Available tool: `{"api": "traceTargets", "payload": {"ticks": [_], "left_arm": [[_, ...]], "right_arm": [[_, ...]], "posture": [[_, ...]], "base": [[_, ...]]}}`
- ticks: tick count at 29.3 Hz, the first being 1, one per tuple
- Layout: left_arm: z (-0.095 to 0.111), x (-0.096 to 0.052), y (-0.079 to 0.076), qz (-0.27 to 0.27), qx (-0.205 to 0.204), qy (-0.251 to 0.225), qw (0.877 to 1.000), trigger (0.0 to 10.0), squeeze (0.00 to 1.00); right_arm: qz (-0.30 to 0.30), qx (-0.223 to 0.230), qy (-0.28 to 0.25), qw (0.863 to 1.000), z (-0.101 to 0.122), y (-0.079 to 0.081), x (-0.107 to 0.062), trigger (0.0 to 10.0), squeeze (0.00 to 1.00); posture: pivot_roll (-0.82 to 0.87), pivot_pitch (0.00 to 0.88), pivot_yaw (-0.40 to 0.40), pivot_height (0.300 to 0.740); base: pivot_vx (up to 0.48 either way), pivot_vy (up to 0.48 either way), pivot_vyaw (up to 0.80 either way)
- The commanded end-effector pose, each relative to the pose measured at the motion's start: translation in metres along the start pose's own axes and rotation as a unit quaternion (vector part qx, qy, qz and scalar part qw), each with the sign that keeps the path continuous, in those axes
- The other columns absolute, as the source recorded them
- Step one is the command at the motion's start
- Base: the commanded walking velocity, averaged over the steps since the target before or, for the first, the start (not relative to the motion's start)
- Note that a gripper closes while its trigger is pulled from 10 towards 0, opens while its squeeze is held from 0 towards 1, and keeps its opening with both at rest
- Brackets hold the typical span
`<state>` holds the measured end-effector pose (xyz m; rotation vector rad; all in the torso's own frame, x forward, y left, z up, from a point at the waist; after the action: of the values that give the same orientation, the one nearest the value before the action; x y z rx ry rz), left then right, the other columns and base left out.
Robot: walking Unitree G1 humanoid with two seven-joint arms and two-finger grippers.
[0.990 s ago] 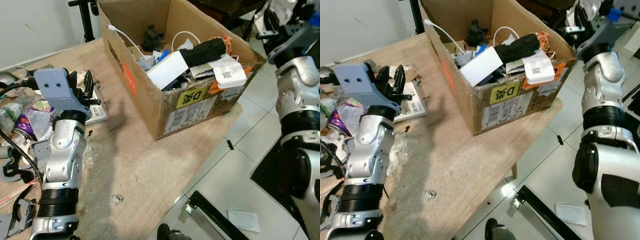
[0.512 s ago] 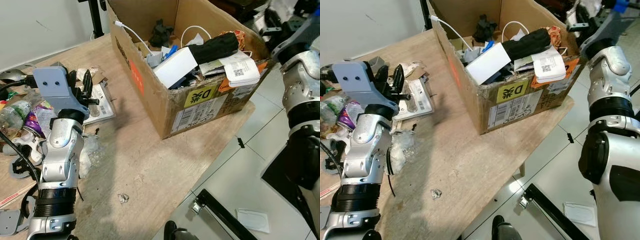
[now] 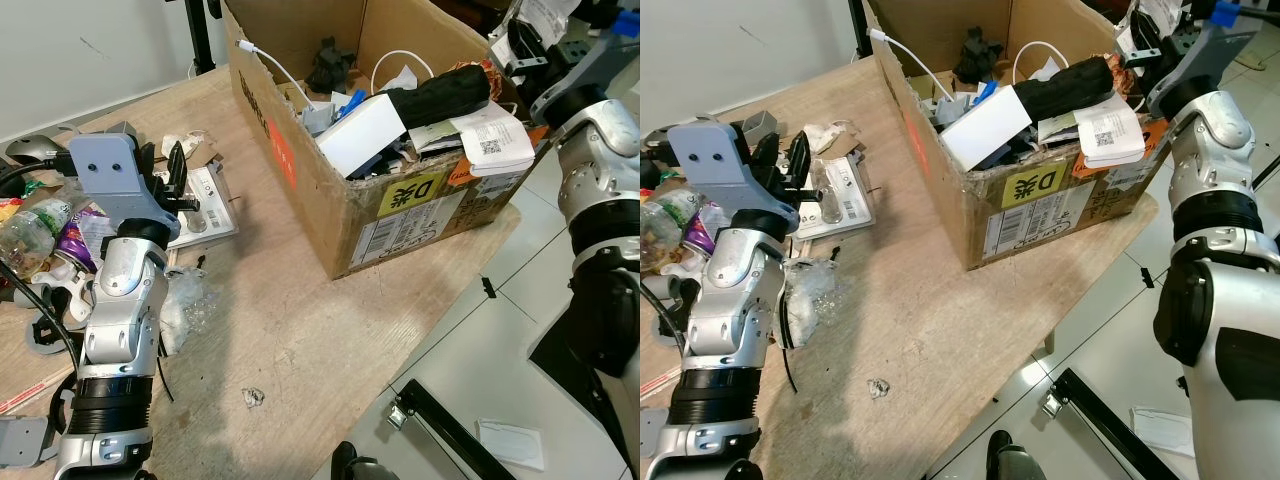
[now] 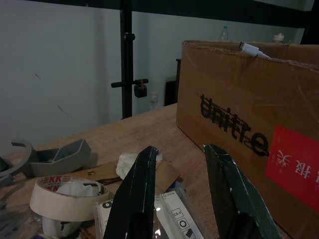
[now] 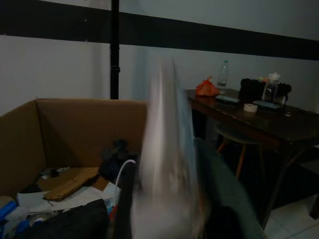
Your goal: Picking trash to rubbish bin
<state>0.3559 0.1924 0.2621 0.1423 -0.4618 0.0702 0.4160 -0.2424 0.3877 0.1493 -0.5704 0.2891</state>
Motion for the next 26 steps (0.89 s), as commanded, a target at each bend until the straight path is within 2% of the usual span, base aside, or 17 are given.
{"api": "traceTargets", "payload": {"ticks": [1,3,4,5,6,13,14,19,20,22,23,25,26], "left_arm": [[-0.001,-0.003,0.002,-0.004,0.009,0.004,1.000,10.0,0.00],[-0.001,-0.003,0.001,-0.005,0.008,0.004,1.000,10.0,0.00],[-0.001,-0.003,0.001,-0.005,0.008,0.004,1.000,10.0,0.00],[-0.001,-0.003,0.001,-0.005,0.008,0.004,1.000,10.0,0.00],[-0.001,-0.002,0.000,-0.006,0.007,0.004,1.000,10.0,0.00],[-0.002,-0.002,0.003,-0.003,0.008,0.005,1.000,10.0,0.00],[-0.002,-0.002,0.003,-0.002,0.008,0.005,1.000,10.0,0.00],[-0.003,-0.002,0.003,-0.001,0.008,0.006,1.000,10.0,0.00],[-0.003,-0.001,0.002,0.000,0.007,0.005,1.000,10.0,0.00],[-0.003,-0.001,0.002,0.000,0.007,0.005,1.000,10.0,0.00],[-0.003,-0.001,0.002,0.000,0.006,0.005,1.000,10.0,0.00],[-0.003,-0.001,0.002,0.002,0.005,0.004,1.000,10.0,0.00],[-0.003,-0.001,0.002,0.002,0.005,0.004,1.000,10.0,0.00]], "right_arm": [[0.012,-0.001,0.004,1.000,0.002,0.001,0.001,10.0,1.00],[0.017,-0.007,0.008,1.000,0.001,0.003,0.002,10.0,1.00],[0.020,-0.010,0.010,1.000,0.001,0.004,0.002,10.0,0.30],[0.020,-0.010,0.010,1.000,0.001,0.004,0.002,10.0,0.30],[0.019,-0.012,0.009,1.000,0.002,0.005,0.003,10.0,0.00],[0.002,-0.018,-0.005,1.000,0.012,0.001,0.005,10.0,0.00],[-0.007,-0.015,-0.013,1.000,0.016,-0.001,0.006,10.0,1.00],[-0.014,-0.013,-0.026,0.999,0.024,-0.001,0.009,10.0,1.00],[-0.029,-0.047,-0.044,0.998,0.035,-0.001,0.013,10.0,0.08],[-0.034,-0.062,-0.050,0.996,0.039,0.000,0.014,10.0,0.08],[-0.037,-0.068,-0.065,0.995,0.047,0.001,0.016,10.0,0.00],[-0.036,-0.075,-0.111,0.990,0.065,0.007,0.018,10.0,0.00],[-0.036,-0.075,-0.111,0.990,0.065,0.007,0.018,10.0,0.00]], "posture": [[0.10,0.234,0.011,0.740],[0.10,0.234,0.011,0.740],[0.10,0.234,0.011,0.740],[0.10,0.234,0.011,0.740],[0.09,0.229,0.011,0.740],[0.09,0.229,0.007,0.740],[0.09,0.227,0.006,0.740],[0.09,0.227,0.006,0.740],[0.09,0.224,0.004,0.740],[0.09,0.224,0.004,0.740],[0.08,0.223,0.003,0.740],[0.08,0.222,0.000,0.740],[0.08,0.222,0.000,0.740]], "base": [[0.000,0.000,0.00],[0.000,0.000,0.00],[0.000,0.000,0.00],[0.000,0.000,0.00],[0.000,0.000,0.00],[0.000,0.000,0.00],[0.000,0.000,0.00],[0.000,0.000,0.00],[0.000,0.000,0.00],[0.000,0.000,0.00],[0.000,0.000,0.00],[0.000,0.000,0.00],[0.000,0.000,0.00]]}}
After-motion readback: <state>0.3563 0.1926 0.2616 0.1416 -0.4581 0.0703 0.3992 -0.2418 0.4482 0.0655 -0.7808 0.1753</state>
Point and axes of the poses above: a point about 5 cm out from each wrist's last joint towards the gripper, its own x axis pointing out of the wrist towards the gripper, its own z axis along the axis of the wrist's last joint, y = z × x, the point moved 3 cm from there along x, pointing out of the wrist towards the gripper, and after that the axes turned 12 degrees about x, right-handed, at the moved point
